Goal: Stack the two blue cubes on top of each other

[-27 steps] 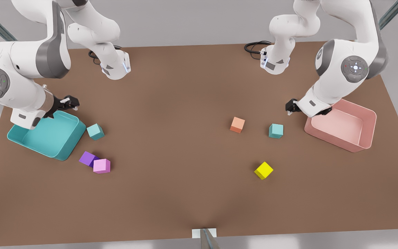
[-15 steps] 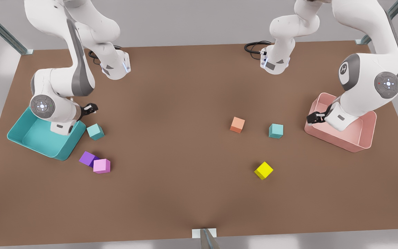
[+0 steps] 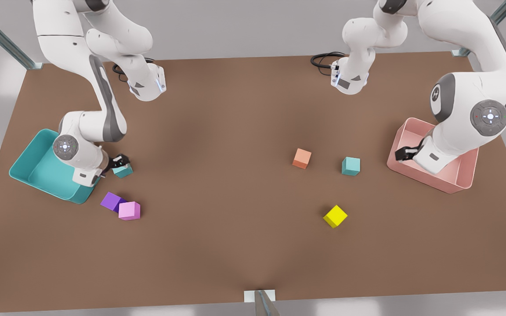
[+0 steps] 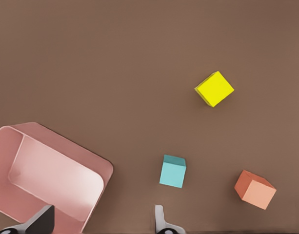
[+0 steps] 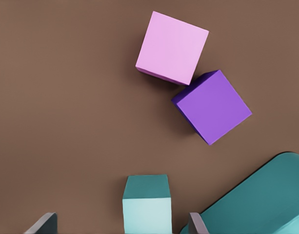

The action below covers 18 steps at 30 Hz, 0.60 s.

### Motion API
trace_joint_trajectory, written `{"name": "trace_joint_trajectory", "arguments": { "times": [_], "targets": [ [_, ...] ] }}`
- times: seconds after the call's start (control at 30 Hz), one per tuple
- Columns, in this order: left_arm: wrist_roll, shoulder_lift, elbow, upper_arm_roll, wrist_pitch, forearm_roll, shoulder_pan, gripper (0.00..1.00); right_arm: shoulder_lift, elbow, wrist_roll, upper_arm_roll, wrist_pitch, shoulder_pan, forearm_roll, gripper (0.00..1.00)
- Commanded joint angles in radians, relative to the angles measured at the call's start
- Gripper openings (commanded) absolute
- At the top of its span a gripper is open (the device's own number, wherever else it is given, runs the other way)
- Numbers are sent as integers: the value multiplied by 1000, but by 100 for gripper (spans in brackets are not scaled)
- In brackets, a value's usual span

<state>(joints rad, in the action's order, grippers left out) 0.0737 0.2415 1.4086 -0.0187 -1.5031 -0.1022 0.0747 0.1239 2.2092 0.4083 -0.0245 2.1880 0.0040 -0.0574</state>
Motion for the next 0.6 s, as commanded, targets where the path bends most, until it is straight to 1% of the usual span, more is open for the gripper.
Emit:
{"name": "trace_joint_trajectory", "arguments": {
  "times": [0.0,0.1,0.23,0.3,0.4,0.47,0.57],
  "targets": [
    [-3,1,0,-43,18,1,-36,100,2,24,89,0,139,-9,7,100],
    [-5,7,-2,-46,24,9,-35,100,-3,59,107,0,162,-12,7,100],
    [-2,10,1,-50,58,72,-29,100,16,83,135,0,200,-12,5,100],
    [-5,28,1,-50,61,72,-36,100,23,122,158,0,259,-12,7,100],
    [-3,36,3,-50,61,73,-36,100,25,130,159,0,262,-16,7,100],
    [-3,36,6,-50,70,73,-32,100,31,162,162,0,300,-28,7,100],
    [-3,42,6,-50,84,75,-30,100,60,164,175,0,322,-50,7,100]
  ]
}}
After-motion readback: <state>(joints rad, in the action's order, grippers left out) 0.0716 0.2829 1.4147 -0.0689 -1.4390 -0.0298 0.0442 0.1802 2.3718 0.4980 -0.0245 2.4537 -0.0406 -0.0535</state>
